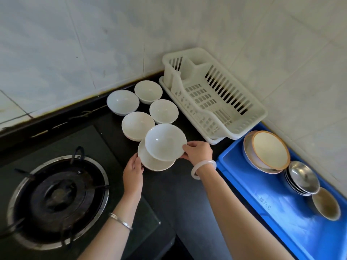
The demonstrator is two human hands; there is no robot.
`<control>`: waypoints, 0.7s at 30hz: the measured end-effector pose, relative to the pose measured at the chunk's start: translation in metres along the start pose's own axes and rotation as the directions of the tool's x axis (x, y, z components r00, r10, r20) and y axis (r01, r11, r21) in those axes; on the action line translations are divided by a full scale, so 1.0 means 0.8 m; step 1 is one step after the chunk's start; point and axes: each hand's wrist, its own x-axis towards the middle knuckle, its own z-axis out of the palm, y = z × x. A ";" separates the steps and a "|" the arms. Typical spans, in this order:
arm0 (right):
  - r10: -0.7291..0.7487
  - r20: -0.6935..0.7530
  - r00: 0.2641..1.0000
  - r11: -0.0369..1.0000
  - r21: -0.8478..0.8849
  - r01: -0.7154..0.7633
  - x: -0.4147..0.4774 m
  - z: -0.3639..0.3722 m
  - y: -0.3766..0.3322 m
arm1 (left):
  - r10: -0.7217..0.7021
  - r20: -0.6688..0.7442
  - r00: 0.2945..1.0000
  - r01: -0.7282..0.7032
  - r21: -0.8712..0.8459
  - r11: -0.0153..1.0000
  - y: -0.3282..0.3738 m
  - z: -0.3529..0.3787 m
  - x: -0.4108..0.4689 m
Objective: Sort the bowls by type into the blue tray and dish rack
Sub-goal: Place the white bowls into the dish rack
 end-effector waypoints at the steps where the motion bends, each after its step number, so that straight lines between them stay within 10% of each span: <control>1: 0.013 -0.001 1.000 1.000 -0.027 -0.013 -0.002 0.005 0.001 | -0.009 0.000 1.000 0.009 -0.023 1.000 0.002 0.000 0.001; 21: 0.126 0.067 0.990 0.965 -0.238 -0.107 0.015 0.025 0.014 | -0.016 -0.008 1.000 0.017 0.184 0.983 0.014 0.004 0.012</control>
